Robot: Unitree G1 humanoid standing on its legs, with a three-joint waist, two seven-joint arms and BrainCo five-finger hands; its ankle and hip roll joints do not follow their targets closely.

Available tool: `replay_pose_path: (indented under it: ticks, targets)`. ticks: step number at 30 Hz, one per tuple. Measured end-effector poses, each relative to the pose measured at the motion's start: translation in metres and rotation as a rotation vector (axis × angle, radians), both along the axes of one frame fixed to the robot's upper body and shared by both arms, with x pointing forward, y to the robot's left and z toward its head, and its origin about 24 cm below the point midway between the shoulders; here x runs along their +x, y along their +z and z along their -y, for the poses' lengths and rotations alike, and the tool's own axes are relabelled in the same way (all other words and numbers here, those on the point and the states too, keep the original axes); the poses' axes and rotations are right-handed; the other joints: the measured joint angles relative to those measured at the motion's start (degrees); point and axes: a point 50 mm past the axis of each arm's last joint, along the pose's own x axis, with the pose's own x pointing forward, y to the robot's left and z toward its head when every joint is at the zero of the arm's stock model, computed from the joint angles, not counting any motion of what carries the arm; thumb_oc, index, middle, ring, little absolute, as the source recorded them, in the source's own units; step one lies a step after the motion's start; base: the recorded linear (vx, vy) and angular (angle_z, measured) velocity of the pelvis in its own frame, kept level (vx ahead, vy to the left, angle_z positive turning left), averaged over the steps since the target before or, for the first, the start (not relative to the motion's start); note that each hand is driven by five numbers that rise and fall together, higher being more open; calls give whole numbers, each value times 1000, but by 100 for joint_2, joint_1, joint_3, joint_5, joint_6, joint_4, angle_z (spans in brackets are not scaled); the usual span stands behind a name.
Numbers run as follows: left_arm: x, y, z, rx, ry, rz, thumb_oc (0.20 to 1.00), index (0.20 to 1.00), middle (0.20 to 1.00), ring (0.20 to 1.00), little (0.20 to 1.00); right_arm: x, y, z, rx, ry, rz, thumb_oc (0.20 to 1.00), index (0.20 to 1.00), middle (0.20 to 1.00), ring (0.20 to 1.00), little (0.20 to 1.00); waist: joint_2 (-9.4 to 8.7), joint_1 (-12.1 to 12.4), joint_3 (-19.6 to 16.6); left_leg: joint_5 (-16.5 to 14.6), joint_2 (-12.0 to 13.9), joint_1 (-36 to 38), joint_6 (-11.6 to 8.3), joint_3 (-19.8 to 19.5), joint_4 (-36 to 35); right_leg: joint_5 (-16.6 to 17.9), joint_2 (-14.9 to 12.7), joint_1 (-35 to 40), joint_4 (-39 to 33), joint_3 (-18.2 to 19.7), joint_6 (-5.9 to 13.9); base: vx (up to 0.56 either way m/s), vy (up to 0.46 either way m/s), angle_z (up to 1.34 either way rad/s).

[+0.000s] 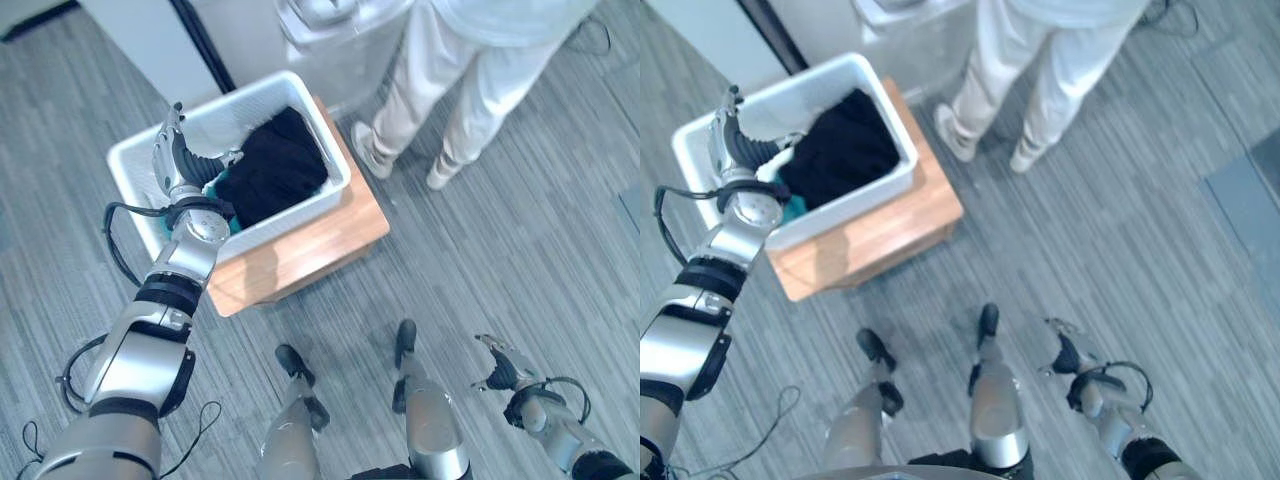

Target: Tidy up the quilt and then pick up the clothes from the bed and put them into the laundry hamper.

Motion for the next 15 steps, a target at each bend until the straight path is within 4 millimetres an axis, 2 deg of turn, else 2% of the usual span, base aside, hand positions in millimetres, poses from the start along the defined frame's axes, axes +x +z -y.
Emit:
replay_pose_path:
  ticks: [1,3,5,6,8,9,11,13,15]
  targets:
    - [-10,5,-5,-4,-14,59,1000,1000,1000,1000,1000,-2,-2,-1,26,-23,-6,1000,1000,1000,1000,1000,9,12,-34,-121,23,102,2,-10,-1,-67,26,115,-1,14,57,35,-42,21]
    - [-28,9,-20,8,-13,125,1000,1000,1000,1000,1000,-3,-4,-5,63,-33,-14,1000,1000,1000,1000,1000,25,25,-94,-171,18,172,-7,-61,1,-158,23,234,3,11,86,66,-21,13]
    - [-55,-5,-47,-70,47,168,1000,1000,1000,1000,1000,-4,-7,-13,101,-31,-31,1000,1000,1000,1000,1000,71,220,-207,-187,33,314,-18,-91,-1,-161,46,377,1,25,88,86,-1,1]
    - [-66,-19,-60,-110,98,152,1000,1000,1000,1000,1000,-7,-11,-16,117,-35,-49,1000,1000,1000,1000,1000,107,275,-400,-268,58,314,-53,-120,-32,-199,70,396,0,32,129,81,13,3]
    - [-88,-46,-82,-161,183,102,1000,1000,1000,1000,1000,-17,-23,-28,160,-47,-99,1000,1000,1000,1000,1000,1,422,-731,-282,37,395,-88,-145,-37,-367,52,526,-2,51,147,55,19,11]
    - [-94,-53,-86,-165,205,84,1000,1000,1000,1000,1000,-20,-27,-31,170,-49,-118,1000,1000,1000,1000,1000,-41,452,-818,-277,31,447,-94,-155,-37,-424,47,593,-2,54,154,23,12,23]
    - [-113,-80,-96,-190,269,21,1000,1000,1000,1000,1000,-37,-38,-36,187,-54,-180,1000,1000,1000,1000,1000,-76,682,-1181,-308,68,496,-166,-292,-39,-684,108,758,-34,83,150,24,11,28]
    - [-127,-97,-101,-237,313,-6,1000,1000,1000,1000,1000,-45,-44,-33,175,-67,-216,1000,1000,1000,1000,1000,-70,815,-1371,-308,116,496,-172,-307,-39,-758,160,782,-34,102,88,20,22,19]
    - [-147,-128,-107,-328,372,-60,1000,1000,1000,1000,1000,-50,-47,-30,165,-78,-235,1000,1000,1000,1000,1000,-58,926,-1521,-337,122,431,-207,-427,-41,-798,202,877,-37,40,54,15,50,33]
